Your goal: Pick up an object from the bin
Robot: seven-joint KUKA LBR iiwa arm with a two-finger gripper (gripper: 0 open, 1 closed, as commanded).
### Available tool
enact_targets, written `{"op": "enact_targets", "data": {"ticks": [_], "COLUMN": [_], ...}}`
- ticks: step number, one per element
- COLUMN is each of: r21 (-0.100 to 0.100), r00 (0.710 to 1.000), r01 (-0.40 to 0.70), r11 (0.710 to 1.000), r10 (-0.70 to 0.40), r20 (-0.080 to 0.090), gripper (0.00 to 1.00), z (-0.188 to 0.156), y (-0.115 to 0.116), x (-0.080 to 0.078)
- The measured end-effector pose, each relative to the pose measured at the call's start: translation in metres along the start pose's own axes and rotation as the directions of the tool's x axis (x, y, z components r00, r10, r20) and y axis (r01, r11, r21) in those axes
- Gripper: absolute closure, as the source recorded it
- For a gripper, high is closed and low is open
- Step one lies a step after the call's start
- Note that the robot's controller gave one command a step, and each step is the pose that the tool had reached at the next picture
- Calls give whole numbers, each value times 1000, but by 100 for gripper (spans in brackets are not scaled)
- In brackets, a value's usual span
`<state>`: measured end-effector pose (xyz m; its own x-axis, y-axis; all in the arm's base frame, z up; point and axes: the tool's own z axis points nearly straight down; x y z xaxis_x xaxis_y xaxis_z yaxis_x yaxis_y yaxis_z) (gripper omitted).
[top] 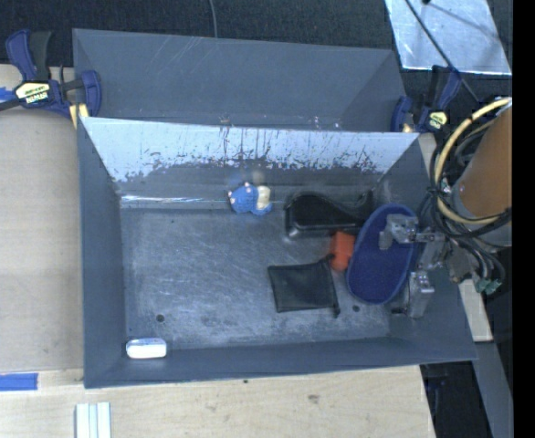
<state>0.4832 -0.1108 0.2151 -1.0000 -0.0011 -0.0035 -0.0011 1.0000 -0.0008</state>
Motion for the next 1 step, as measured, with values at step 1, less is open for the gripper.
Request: {"op": "enact_targets", "data": {"ticks": [1], "r21": [-5], "r00": [921], "r01": [388], "r11": [921], "r10": [-388], "r20": [-4], "gripper": [0], "z": [103], "y": [65], "x": [-31]}}
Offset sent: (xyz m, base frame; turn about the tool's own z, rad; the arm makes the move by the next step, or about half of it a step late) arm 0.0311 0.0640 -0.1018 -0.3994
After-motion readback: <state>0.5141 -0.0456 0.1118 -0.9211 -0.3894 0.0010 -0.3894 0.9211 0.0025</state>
